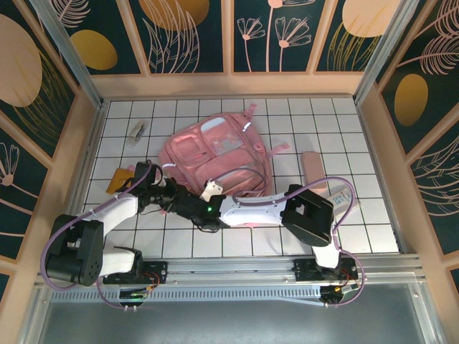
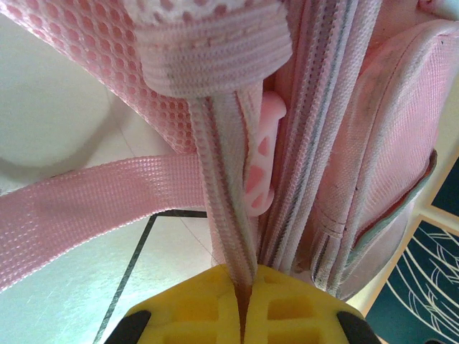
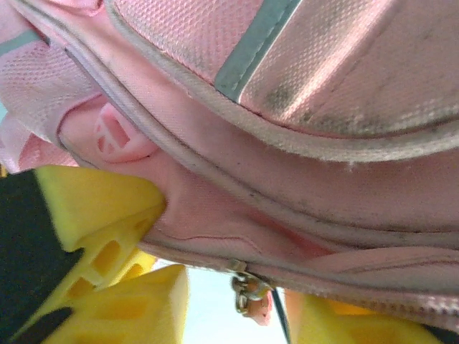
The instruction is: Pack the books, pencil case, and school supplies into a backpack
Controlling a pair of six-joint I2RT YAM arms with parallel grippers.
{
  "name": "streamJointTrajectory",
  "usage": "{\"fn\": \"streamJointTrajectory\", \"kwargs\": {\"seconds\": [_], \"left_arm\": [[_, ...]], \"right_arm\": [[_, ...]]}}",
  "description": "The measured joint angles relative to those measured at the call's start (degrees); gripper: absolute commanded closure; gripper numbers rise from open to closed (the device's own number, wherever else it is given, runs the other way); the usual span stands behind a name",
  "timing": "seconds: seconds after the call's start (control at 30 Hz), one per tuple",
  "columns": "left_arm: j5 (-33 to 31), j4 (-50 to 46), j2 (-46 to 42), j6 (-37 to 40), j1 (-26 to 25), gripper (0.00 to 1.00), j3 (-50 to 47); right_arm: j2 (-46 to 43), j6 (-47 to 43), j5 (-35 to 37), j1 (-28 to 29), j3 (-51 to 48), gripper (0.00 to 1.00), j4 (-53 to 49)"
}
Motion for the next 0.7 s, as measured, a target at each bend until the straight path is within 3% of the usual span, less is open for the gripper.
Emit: {"fn": "streamJointTrajectory", "kwargs": {"seconds": [0.43,0.7], "left_arm": [[-0.35,0.00,-0.55,0.00,-0.17,1.00,-0.04],[-2.91,-1.38,-0.46,1.16,-0.63,1.00,0.85]], "right_arm": [[0.00,1.46,1.55,0.11,0.37,1.00,-2.95],[-1.44,3.26,3.85,1.29,0.24,1.00,-8.28]]}}
